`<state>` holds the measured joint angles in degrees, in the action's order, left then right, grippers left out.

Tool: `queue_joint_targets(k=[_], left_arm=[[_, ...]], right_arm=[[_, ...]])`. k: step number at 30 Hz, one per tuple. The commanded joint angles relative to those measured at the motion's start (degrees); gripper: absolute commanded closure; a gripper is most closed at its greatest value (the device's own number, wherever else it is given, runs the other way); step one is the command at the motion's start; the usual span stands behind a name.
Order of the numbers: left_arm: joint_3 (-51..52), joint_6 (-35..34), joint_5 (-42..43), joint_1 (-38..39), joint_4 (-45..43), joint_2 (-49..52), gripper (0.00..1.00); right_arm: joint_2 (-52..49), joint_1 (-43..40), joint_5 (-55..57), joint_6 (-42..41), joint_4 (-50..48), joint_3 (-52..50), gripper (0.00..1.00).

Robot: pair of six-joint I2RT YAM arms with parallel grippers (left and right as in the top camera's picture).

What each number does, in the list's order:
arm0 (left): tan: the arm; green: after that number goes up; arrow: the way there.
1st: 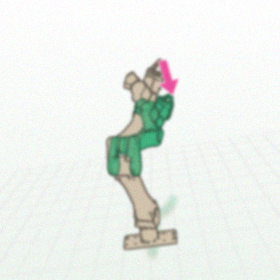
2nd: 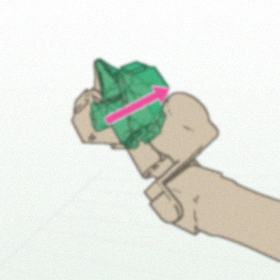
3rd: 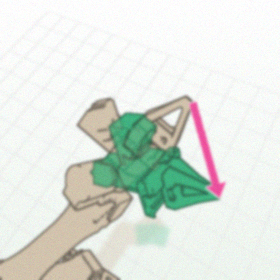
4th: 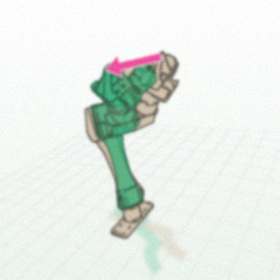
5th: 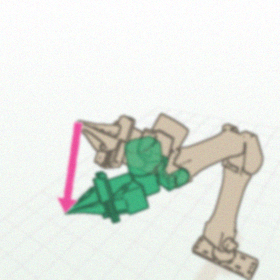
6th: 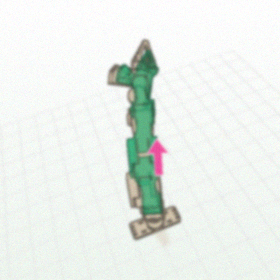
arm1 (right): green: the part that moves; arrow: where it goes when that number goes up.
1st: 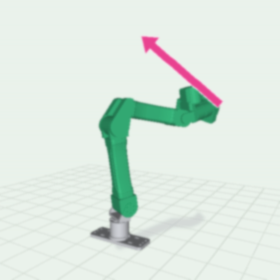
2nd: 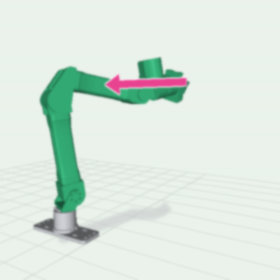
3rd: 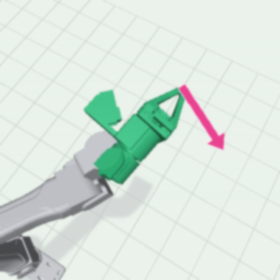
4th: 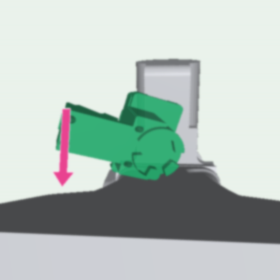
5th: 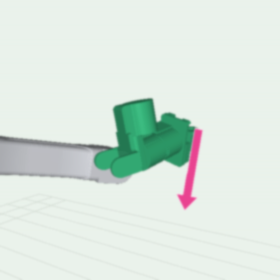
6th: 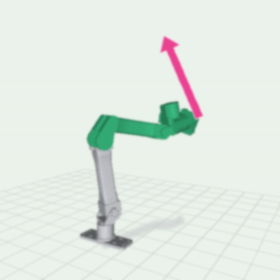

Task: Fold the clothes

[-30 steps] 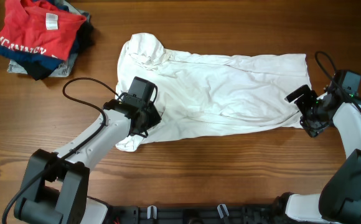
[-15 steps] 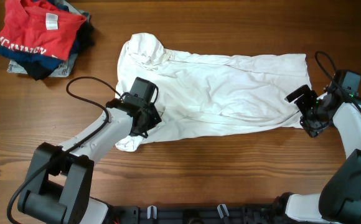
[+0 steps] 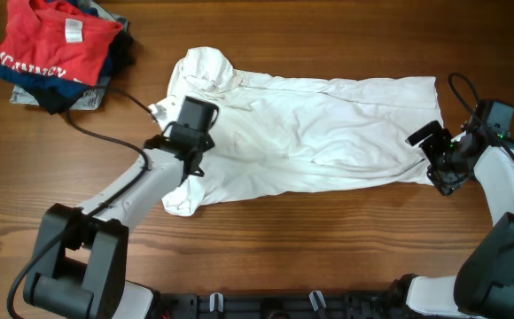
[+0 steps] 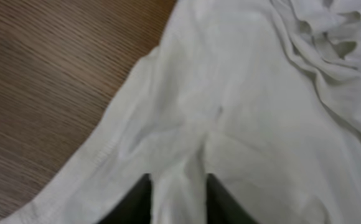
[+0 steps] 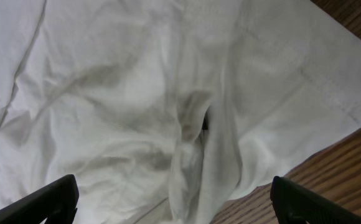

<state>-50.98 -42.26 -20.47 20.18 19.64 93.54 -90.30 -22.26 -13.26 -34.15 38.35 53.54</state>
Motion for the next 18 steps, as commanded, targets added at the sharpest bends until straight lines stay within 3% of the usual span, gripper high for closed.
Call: queue_joint_targets(k=[1, 4, 8, 10, 11, 12, 13, 14, 16, 18], left_arm=[[-0.81, 8.09, 2.4, -4.68, -0.42, 0.0, 0.0], [-0.81, 10.34, 4.83, -6.23, 2.64, -0.46, 0.0], [-1.27, 10.1, 9.07, -6.21, 17.42, -7.61, 0.0], [-1.27, 10.12, 16.11, -6.21, 22.75, -13.25, 0.05], [-1.27, 10.12, 17.94, -6.21, 23.67, -14.64, 0.13], [-1.27, 10.16, 20.61, -6.21, 24.44, -15.78, 0.25], [-1.25, 10.38, 22.71, -6.21, 25.03, -15.96, 0.44], [-1.03, 10.38, 24.48, -6.21, 25.64, -15.54, 0.56], [-0.44, 10.67, 29.53, -6.14, 26.73, -13.49, 0.75], [-0.09, 12.98, 33.59, -5.44, 26.47, -11.21, 0.8]], right_arm=[[0.94, 0.17, 0.98, 1.07, -0.11, 1.16, 0.0], [0.94, 0.17, 1.33, 1.51, 0.13, 1.16, 0.0], [0.96, -0.33, 4.59, 4.11, 2.01, 1.16, 0.01], [0.96, -0.46, 3.3, 4.35, 2.05, 1.16, 0.15], [0.94, -0.44, 3.32, 4.79, 2.05, 1.16, 0.24], [0.94, -0.44, 3.37, 5.6, 2.05, 1.16, 0.42], [0.94, -0.46, 4.15, 5.53, 2.29, 1.16, 0.6], [0.9, -0.46, 5.05, 5.44, 2.49, 1.14, 0.7], [0.87, -0.48, 6.25, 5.49, 3.08, 1.09, 0.71], [0.61, -0.46, 6.47, 5.49, 3.23, 1.09, 0.71]])
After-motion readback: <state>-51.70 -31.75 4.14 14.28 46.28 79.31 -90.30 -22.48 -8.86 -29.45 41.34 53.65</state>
